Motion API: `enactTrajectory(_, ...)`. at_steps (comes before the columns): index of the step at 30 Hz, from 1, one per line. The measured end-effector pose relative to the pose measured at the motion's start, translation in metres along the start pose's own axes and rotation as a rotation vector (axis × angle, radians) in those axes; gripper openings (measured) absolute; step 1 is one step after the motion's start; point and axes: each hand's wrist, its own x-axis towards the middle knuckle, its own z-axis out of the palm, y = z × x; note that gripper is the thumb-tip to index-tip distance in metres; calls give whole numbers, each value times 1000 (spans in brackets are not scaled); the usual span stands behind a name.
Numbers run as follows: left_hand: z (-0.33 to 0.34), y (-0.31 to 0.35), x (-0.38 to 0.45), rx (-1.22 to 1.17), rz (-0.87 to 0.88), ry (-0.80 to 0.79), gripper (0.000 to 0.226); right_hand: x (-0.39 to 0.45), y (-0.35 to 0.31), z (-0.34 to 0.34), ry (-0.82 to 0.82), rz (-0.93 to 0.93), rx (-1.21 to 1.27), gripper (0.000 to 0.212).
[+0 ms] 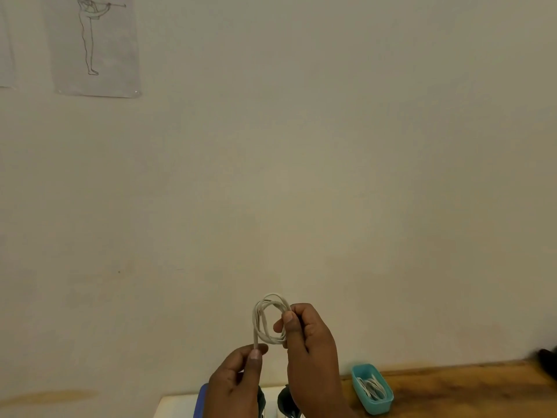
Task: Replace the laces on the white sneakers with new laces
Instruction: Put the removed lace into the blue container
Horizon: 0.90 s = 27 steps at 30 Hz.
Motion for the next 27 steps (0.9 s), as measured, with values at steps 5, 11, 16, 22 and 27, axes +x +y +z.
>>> enactTrajectory(5,6,15,3,-368,-176,52,14,-2,2,3,-13,-22,-33,26)
enactTrajectory(11,11,13,3,-431,-100,29,12,-3,3,6,-14,-51,-61,23)
enactTrajectory(16,9,9,6,-399,-44,9,26,-4,5,8,-25,-53,-92,23)
enactTrajectory(22,6,5,2,-130,154,35,51,-7,14,15,-42,-29,-165,22)
enactTrajectory(27,4,0,5,-33,163,52,35,-13,26,24,-69,-13,-206,19)
